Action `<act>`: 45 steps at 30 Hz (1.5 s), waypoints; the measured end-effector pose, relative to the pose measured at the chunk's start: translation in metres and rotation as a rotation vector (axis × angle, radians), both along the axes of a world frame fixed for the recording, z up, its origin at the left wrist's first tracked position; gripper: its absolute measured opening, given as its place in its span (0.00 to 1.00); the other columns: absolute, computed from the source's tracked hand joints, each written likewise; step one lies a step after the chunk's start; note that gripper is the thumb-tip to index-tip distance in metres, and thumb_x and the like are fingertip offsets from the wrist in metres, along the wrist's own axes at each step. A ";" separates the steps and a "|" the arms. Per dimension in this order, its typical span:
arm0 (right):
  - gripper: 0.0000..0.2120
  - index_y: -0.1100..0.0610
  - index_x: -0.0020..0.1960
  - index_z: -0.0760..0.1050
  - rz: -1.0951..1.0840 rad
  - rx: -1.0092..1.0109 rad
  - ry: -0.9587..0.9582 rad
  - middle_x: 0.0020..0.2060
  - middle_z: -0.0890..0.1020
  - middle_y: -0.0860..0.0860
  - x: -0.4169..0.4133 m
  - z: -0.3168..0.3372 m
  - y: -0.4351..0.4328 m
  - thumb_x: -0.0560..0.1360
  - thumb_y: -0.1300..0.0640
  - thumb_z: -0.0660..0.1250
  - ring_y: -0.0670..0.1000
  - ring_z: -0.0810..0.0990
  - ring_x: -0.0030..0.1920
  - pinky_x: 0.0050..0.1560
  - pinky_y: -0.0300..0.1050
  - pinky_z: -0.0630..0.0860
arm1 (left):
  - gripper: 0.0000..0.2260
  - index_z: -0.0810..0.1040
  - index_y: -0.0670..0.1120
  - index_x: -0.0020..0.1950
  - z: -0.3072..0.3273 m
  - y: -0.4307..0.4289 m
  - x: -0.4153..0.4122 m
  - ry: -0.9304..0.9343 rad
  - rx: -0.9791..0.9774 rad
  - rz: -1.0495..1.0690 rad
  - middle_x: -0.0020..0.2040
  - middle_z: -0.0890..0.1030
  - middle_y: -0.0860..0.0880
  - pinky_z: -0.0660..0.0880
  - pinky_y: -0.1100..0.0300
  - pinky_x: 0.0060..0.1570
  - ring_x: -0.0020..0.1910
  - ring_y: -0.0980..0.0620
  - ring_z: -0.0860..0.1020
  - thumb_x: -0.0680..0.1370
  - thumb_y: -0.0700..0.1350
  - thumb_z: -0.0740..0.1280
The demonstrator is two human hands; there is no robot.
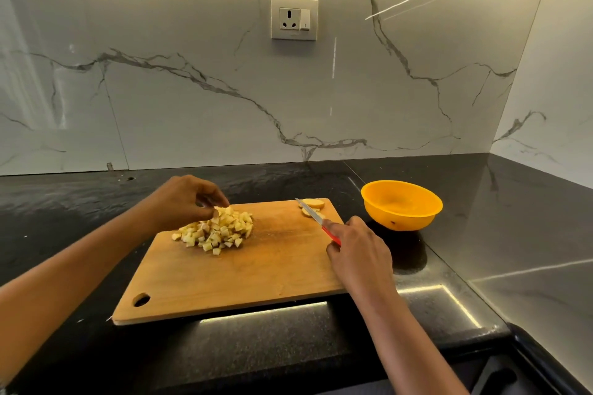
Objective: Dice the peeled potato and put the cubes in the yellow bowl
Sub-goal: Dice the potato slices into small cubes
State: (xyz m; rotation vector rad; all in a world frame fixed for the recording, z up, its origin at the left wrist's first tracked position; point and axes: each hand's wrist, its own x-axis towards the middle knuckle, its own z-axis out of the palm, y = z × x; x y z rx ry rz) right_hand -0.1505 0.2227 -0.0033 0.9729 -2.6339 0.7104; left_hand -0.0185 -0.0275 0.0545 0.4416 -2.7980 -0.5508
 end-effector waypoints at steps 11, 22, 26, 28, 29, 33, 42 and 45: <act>0.23 0.47 0.76 0.59 -0.118 -0.123 -0.090 0.63 0.69 0.51 -0.010 -0.002 0.006 0.82 0.54 0.56 0.49 0.73 0.59 0.55 0.41 0.70 | 0.10 0.79 0.48 0.57 0.001 0.031 -0.085 0.060 -0.016 -0.091 0.52 0.81 0.50 0.72 0.70 0.48 0.49 0.57 0.77 0.76 0.46 0.68; 0.22 0.47 0.76 0.59 -0.063 -0.132 -0.122 0.59 0.70 0.51 -0.022 -0.003 0.009 0.82 0.54 0.55 0.49 0.73 0.57 0.53 0.40 0.69 | 0.20 0.71 0.46 0.69 -0.015 0.047 -0.186 -0.339 -0.150 -0.218 0.62 0.76 0.47 0.70 0.63 0.55 0.55 0.53 0.74 0.78 0.49 0.65; 0.22 0.47 0.76 0.58 -0.049 -0.134 -0.125 0.59 0.70 0.51 -0.024 -0.004 0.010 0.82 0.54 0.55 0.48 0.72 0.56 0.51 0.39 0.68 | 0.16 0.76 0.46 0.63 -0.015 0.044 -0.192 -0.351 -0.137 -0.240 0.55 0.77 0.50 0.69 0.68 0.46 0.48 0.56 0.74 0.77 0.50 0.67; 0.22 0.47 0.76 0.58 -0.049 -0.140 -0.129 0.59 0.70 0.51 -0.024 -0.004 0.010 0.82 0.54 0.55 0.48 0.72 0.56 0.51 0.39 0.68 | 0.15 0.78 0.46 0.60 -0.014 0.043 -0.194 -0.316 -0.138 -0.239 0.52 0.79 0.50 0.71 0.69 0.43 0.46 0.57 0.75 0.75 0.50 0.69; 0.22 0.47 0.76 0.58 -0.050 -0.143 -0.131 0.59 0.70 0.51 -0.024 -0.004 0.010 0.82 0.54 0.55 0.48 0.72 0.56 0.52 0.39 0.69 | 0.14 0.78 0.45 0.58 -0.013 0.042 -0.194 -0.279 -0.136 -0.236 0.51 0.80 0.49 0.72 0.70 0.41 0.44 0.58 0.76 0.75 0.49 0.70; 0.22 0.47 0.76 0.59 -0.056 -0.144 -0.126 0.59 0.70 0.50 -0.025 -0.004 0.009 0.82 0.54 0.55 0.48 0.72 0.56 0.51 0.39 0.69 | 0.13 0.80 0.44 0.55 0.000 0.041 -0.187 -0.102 -0.094 -0.192 0.50 0.82 0.48 0.73 0.70 0.42 0.44 0.56 0.78 0.74 0.48 0.71; 0.22 0.49 0.76 0.60 -0.097 -0.134 -0.121 0.62 0.71 0.51 -0.019 -0.003 0.008 0.82 0.54 0.55 0.50 0.72 0.62 0.56 0.43 0.70 | 0.16 0.78 0.55 0.59 0.010 0.039 -0.076 -0.325 -0.107 -0.458 0.55 0.74 0.59 0.73 0.66 0.55 0.54 0.62 0.73 0.72 0.43 0.73; 0.22 0.50 0.76 0.60 -0.108 -0.104 -0.096 0.61 0.74 0.50 -0.012 -0.002 0.004 0.82 0.53 0.55 0.50 0.74 0.61 0.55 0.43 0.71 | 0.19 0.77 0.60 0.58 -0.006 0.040 -0.059 -0.383 -0.042 -0.509 0.58 0.73 0.63 0.67 0.70 0.58 0.58 0.67 0.70 0.72 0.40 0.72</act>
